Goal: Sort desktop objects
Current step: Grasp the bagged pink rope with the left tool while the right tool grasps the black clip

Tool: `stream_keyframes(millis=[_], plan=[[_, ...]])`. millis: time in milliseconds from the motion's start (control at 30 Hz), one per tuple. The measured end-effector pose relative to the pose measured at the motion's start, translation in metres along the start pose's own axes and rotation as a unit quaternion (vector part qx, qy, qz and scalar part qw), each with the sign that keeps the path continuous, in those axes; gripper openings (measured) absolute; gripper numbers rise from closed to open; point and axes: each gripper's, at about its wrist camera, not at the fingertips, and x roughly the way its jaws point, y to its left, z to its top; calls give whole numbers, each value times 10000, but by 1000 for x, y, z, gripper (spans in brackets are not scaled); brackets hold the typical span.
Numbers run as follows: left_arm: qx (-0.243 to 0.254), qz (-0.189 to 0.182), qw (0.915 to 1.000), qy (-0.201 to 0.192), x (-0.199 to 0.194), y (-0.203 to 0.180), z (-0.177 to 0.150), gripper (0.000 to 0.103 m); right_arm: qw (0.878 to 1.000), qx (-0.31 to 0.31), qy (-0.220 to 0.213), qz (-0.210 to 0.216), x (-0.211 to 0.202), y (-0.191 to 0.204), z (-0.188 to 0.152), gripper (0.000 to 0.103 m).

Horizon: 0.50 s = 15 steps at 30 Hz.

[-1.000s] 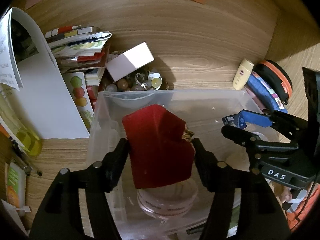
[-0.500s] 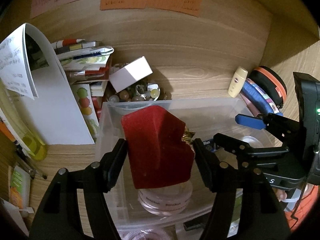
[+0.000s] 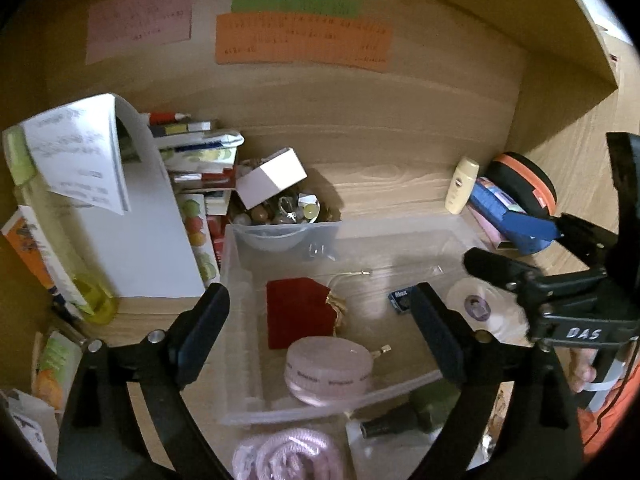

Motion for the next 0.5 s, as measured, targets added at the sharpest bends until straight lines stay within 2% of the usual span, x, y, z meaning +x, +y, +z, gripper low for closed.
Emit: stream_keyframes(millis=[267, 500], plan=[[152, 214, 9995, -174, -36, -3, -14, 96, 9998, 44, -205, 55, -40, -2, -15, 88], [35, 280, 9995, -112, -65, 19, -38, 97, 9998, 86, -180, -44, -67, -3, -42, 88]])
